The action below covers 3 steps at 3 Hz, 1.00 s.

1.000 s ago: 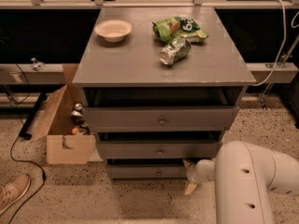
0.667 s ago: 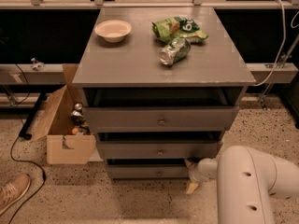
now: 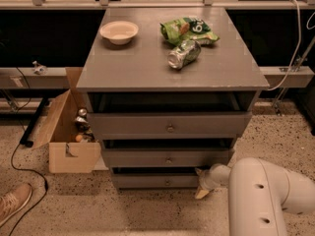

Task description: Open bottom drawer

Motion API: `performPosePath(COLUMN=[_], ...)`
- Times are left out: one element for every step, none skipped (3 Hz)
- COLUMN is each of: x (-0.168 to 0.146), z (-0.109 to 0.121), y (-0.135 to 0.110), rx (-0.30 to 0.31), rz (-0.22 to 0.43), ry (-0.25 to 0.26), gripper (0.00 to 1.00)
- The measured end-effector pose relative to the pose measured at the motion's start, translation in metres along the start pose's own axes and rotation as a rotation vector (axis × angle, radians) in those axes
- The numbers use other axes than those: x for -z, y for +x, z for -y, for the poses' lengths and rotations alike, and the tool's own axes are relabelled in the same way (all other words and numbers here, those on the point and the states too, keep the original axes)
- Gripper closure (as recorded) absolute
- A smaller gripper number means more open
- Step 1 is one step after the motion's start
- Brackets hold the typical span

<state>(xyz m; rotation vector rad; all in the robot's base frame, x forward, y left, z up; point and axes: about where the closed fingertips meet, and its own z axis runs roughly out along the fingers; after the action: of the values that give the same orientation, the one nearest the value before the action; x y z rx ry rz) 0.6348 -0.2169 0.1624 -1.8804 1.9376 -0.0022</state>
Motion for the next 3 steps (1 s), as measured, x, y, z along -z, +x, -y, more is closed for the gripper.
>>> performPosePath(x=[0.009, 0.02, 0.027], z=[-0.011, -0.032, -0.031], y=[-0.006, -0.015, -0.017], rx=[0.002, 0.001, 0.0], rz=[0.012, 0.028, 0.028], ry=[-0.003, -0.036, -0.039], gripper=[0.4, 0.63, 0.86])
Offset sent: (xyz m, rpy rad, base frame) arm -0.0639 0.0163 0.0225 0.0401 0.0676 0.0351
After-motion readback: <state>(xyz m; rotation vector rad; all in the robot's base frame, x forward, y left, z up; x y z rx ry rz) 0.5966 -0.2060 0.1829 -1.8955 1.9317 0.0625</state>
